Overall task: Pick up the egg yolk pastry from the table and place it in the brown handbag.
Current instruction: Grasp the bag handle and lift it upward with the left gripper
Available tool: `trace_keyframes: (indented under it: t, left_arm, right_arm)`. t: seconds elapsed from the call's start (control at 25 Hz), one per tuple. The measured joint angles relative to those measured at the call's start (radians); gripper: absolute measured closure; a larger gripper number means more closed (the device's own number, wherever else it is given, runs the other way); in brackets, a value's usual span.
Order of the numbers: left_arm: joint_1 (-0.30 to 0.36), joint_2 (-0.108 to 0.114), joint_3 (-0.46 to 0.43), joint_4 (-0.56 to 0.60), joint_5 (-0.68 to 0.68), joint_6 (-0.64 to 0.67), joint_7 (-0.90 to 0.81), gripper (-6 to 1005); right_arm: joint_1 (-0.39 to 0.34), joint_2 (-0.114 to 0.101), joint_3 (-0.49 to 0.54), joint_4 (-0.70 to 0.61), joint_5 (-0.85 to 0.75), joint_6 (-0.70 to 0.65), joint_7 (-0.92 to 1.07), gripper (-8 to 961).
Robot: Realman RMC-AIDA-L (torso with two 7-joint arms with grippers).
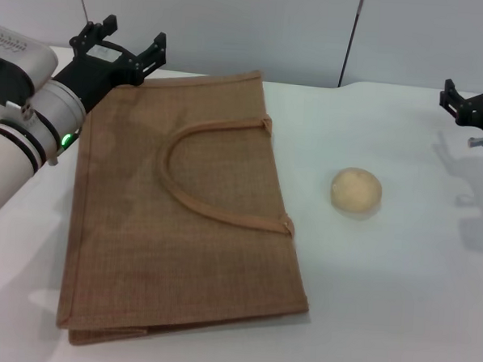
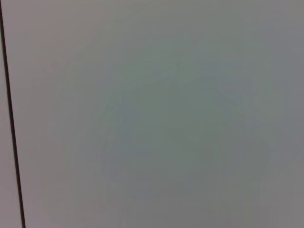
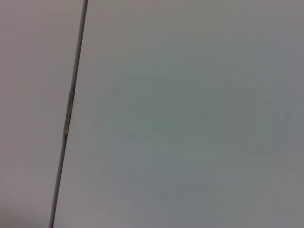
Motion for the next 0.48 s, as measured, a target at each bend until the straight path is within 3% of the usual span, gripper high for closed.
trace_keyframes:
  t: [0.48]
  left_arm:
    - [0.0,0.0,0.0,0.0,0.0,0.003,0.002,133]
  right_arm:
    - [0.001,-0.001,0.002,-0.001,0.0,-0.004,-0.001,62]
